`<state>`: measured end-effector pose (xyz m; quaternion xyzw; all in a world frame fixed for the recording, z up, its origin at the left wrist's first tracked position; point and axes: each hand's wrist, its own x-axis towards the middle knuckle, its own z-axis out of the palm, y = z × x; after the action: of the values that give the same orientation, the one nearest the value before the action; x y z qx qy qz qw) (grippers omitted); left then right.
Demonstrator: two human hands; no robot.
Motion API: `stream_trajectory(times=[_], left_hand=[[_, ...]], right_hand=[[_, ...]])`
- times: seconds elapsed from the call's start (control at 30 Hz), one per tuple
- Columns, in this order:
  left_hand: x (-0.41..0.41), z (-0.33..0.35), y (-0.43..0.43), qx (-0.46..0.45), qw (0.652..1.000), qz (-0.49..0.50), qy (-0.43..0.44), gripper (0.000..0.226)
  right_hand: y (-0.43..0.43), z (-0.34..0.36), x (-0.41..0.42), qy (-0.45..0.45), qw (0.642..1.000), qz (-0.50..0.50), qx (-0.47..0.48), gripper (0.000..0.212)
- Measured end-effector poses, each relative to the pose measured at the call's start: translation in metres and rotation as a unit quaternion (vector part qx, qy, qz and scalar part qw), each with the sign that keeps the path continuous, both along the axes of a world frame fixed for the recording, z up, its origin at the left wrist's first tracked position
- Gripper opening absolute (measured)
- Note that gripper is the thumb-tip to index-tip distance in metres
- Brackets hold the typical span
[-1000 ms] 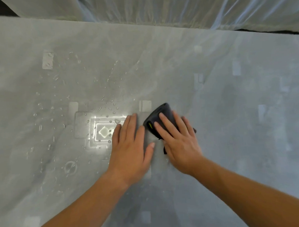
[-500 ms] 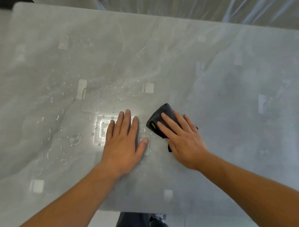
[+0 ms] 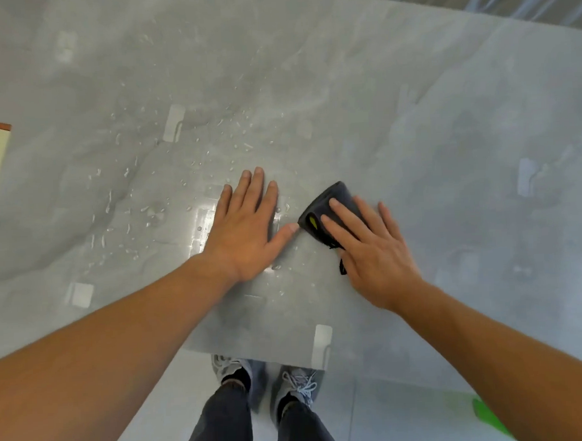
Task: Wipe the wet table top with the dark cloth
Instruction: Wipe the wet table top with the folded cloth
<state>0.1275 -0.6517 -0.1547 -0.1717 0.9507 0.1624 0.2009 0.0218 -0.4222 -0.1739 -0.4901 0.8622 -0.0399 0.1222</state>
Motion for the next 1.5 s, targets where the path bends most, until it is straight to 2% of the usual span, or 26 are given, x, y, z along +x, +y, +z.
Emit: stream_trajectory(times=[0.1,0.17,0.3,0.4,0.5,0.6,0.77,0.83,0.9,0.97,1.03,1.1,1.2,1.27,1.33,1.4,1.5], left_hand=[[0.001,0.0,0.0,-0.003,1.0,-0.007,0.003,0.086],[0.001,0.0,0.001,-0.006,1.0,-0.008,0.0,0.086],[-0.003,0.004,0.004,-0.008,1.0,-0.01,-0.012,0.078],[0.003,0.011,0.002,0.008,1.0,-0.017,0.008,0.073],[0.027,0.012,0.001,0.011,0.999,-0.019,0.031,0.067],[0.055,0.008,-0.003,0.006,0.999,-0.01,0.037,0.066],[0.081,0.003,-0.008,0.02,0.999,0.001,0.036,0.07],[0.081,0.002,-0.01,0.025,0.999,0.001,0.038,0.07],[0.079,0.003,-0.009,0.027,0.999,0.005,0.038,0.071],[0.08,0.003,-0.007,0.03,0.999,0.008,0.042,0.073],[0.081,0.002,-0.008,0.035,0.998,0.008,0.049,0.075],[0.084,0.0,-0.012,0.046,0.998,0.01,0.053,0.076],[0.085,0.001,-0.017,0.058,0.997,0.008,0.054,0.08],[0.085,0.003,-0.019,0.059,0.997,-0.004,0.042,0.081],[0.085,0.003,-0.021,0.056,0.998,-0.011,0.039,0.081],[0.085,0.002,-0.022,0.053,0.998,-0.014,0.042,0.08],[0.087,-0.002,-0.021,0.051,0.997,-0.018,0.049,0.079]], right_hand=[[0.007,0.003,-0.002,-0.021,0.989,-0.146,-0.015,0.061],[0.007,0.004,0.025,-0.027,0.978,-0.202,-0.039,0.058],[0.013,0.004,0.094,-0.04,0.994,-0.095,-0.039,0.051],[0.012,0.0,0.087,-0.024,0.997,-0.06,-0.031,0.047],[-0.008,-0.002,0.053,-0.018,0.988,-0.147,-0.034,0.058],[-0.032,-0.004,0.051,-0.027,0.969,-0.244,-0.021,0.058],[-0.026,-0.003,0.08,-0.011,0.997,-0.079,0.012,0.058],[-0.03,-0.002,0.061,-0.017,0.997,-0.07,0.013,0.058],[-0.05,-0.002,0.035,-0.023,0.989,-0.143,-0.001,0.058],[-0.083,-0.003,0.009,-0.037,0.967,-0.251,-0.018,0.057],[-0.11,-0.003,0.0,-0.041,0.955,-0.294,-0.021,0.057],[-0.114,-0.003,0.014,-0.03,0.97,-0.242,-0.021,0.06],[-0.076,0.0,0.066,-0.009,0.996,-0.084,-0.01,0.064],[-0.051,0.0,0.08,-0.017,1.0,0.001,0.013,0.064],[-0.044,-0.001,0.061,-0.015,0.999,0.022,0.021,0.064],[-0.055,-0.002,0.038,-0.013,0.998,-0.066,0.003,0.061],[-0.08,-0.002,0.03,-0.036,0.971,-0.237,-0.015,0.059]])
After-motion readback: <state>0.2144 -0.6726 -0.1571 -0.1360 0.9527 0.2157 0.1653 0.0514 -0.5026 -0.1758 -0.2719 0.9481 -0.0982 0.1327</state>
